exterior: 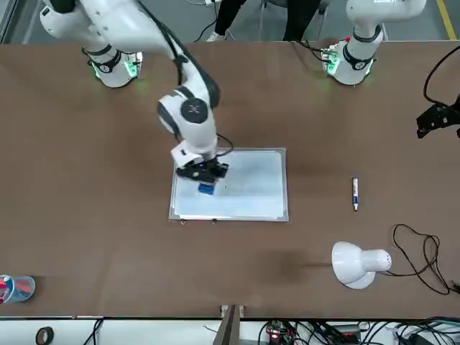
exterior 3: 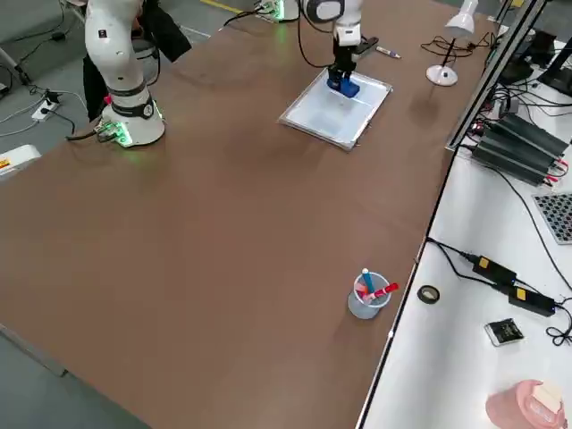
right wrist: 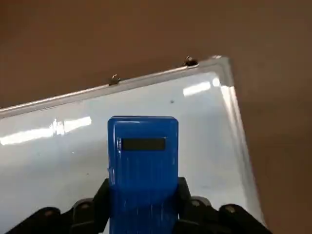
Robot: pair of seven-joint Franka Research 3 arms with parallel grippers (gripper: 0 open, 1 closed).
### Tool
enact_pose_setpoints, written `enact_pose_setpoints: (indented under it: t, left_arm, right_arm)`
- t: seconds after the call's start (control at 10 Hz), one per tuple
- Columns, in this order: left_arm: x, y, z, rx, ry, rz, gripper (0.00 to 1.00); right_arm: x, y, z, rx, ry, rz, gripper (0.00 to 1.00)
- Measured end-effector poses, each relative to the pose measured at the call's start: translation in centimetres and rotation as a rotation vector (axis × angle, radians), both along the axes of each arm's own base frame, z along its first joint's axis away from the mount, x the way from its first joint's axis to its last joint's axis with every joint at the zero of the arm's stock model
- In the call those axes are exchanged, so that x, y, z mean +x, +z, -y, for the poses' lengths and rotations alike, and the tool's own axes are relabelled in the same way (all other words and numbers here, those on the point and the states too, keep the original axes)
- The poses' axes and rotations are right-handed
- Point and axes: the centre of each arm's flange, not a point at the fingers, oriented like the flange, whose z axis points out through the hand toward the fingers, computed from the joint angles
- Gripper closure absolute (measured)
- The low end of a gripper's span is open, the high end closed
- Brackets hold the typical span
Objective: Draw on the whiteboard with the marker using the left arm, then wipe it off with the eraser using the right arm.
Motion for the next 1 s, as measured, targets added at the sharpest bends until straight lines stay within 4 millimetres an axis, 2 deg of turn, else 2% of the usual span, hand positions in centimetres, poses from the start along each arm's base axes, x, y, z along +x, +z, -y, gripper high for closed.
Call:
enact_pose_setpoints:
  t: [0.2, 0.4, 0.7, 1.0]
  left_arm:
    - [0.0, 0.0, 0.0, 0.0, -0.001, 0.0, 0.0]
    - [0.0, 0.0, 0.1, 0.0, -0.001, 0.0, 0.0]
    - [0.0, -0.1, 0.1, 0.0, -0.001, -0.001, 0.0]
    - [0.0, -0.1, 0.0, 0.0, -0.001, -0.001, 0.0]
  right_arm:
    - [1.3, 2.9, 6.2, -0.019, 0.074, -0.02, 0.44]
    - [1.6, 3.2, 13.1, -0.04, 0.152, -0.047, 0.44]
    - [0.4, 1.0, 23.4, -0.076, 0.219, -0.029, 0.44]
    - [-1.8, -2.6, 31.4, -0.117, 0.192, 0.017, 0.44]
